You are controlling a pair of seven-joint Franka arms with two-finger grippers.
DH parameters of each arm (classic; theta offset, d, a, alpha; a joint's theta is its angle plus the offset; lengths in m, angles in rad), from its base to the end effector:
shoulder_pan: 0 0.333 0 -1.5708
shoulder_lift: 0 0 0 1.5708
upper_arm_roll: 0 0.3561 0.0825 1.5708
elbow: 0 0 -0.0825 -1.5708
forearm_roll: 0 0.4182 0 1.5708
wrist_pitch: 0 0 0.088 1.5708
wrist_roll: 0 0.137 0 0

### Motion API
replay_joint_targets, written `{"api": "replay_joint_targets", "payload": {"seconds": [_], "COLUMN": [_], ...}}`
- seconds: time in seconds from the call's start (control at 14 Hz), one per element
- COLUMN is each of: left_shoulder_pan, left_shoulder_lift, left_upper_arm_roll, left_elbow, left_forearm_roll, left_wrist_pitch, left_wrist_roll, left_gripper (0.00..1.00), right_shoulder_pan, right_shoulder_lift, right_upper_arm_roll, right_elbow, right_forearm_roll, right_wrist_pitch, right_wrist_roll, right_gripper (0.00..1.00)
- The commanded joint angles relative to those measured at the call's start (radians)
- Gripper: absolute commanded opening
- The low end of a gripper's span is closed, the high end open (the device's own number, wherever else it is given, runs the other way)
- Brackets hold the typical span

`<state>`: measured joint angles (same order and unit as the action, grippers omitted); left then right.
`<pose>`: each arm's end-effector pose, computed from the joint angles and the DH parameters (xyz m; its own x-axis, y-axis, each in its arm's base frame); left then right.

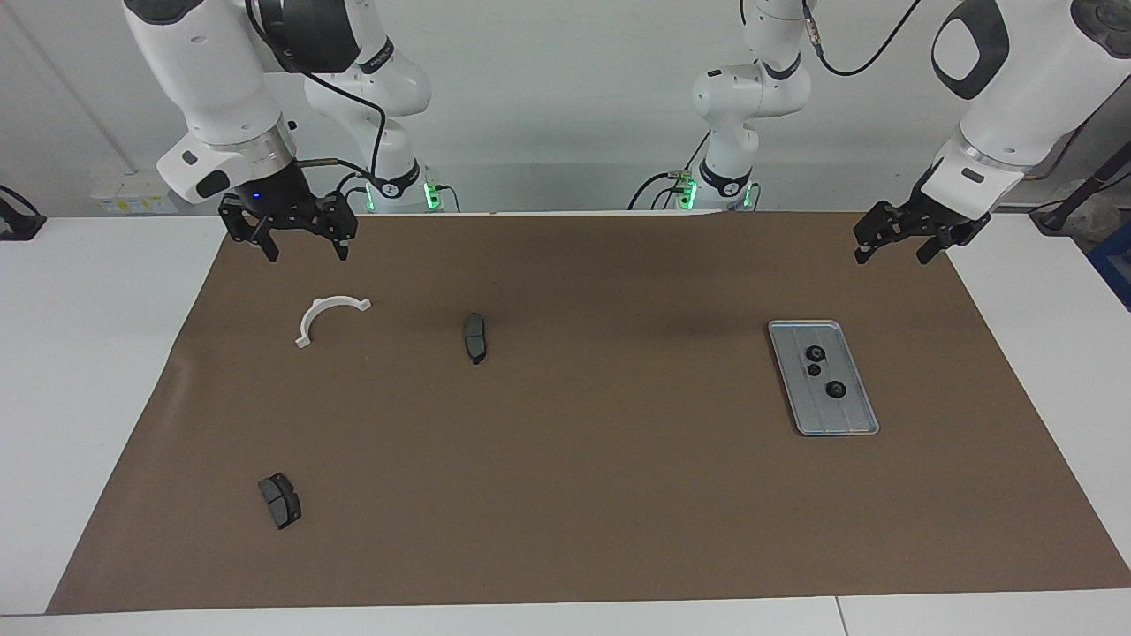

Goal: Place bearing gear from tray to pile

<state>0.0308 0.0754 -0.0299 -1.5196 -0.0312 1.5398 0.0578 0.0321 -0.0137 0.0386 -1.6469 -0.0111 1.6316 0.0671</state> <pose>0.6095 -0.0031 0.6127 0.9969 -0.0578 -0.0531 -0.0559 -0.9978 0.0366 0.5866 0.0402 0.6093 1.0000 0.0043 -0.0008 0.0043 -0.9999 0.0117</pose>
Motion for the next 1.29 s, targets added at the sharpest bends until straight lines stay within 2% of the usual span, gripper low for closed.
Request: {"api": "replay_joint_targets", "payload": {"seconds": [0.0,0.21,0.43,0.5,0.64,0.79,1.0,1.22], "left_shoulder_pan": [-0.003,0.001,0.009,0.009,0.008,0.009,0.012,0.038], "left_shoulder_lift": [-0.014,-0.019,-0.011,0.001,0.032,0.064,0.187,0.247], "left_upper_arm_roll": [0.010,0.008,0.013,0.013,0.013,0.013,0.015,0.015], "left_elbow": [-0.010,-0.023,-0.137,-0.189,-0.331,-0.408,-0.409,-0.409], "left_forearm_roll": [0.016,0.016,0.016,0.014,0.014,0.014,0.014,0.014], "left_wrist_pitch": [-0.003,0.011,0.130,0.199,0.416,0.558,0.664,0.759], "left_wrist_roll": [0.020,0.022,0.014,0.010,0.005,0.008,0.005,0.007], "left_gripper": [1.00,1.00,1.00,1.00,1.00,1.00,1.00,1.00], "right_shoulder_pan": [-0.009,-0.009,-0.014,-0.015,-0.015,-0.015,-0.014,-0.015], "right_shoulder_lift": [-0.017,-0.015,-0.017,-0.015,-0.017,-0.017,-0.017,-0.015], "right_upper_arm_roll": [0.004,0.003,0.004,0.004,0.003,0.004,0.004,0.004], "right_elbow": [-0.016,-0.016,-0.016,-0.016,-0.016,-0.016,-0.016,-0.016], "right_forearm_roll": [0.019,0.019,0.019,0.019,0.019,0.019,0.019,0.017], "right_wrist_pitch": [-0.006,-0.006,-0.006,-0.004,-0.006,-0.004,-0.004,-0.004], "right_wrist_roll": [-0.006,-0.007,-0.004,-0.004,-0.003,-0.004,-0.004,-0.004], "right_gripper": [1.00,1.00,1.00,1.00,1.00,1.00,1.00,1.00]}}
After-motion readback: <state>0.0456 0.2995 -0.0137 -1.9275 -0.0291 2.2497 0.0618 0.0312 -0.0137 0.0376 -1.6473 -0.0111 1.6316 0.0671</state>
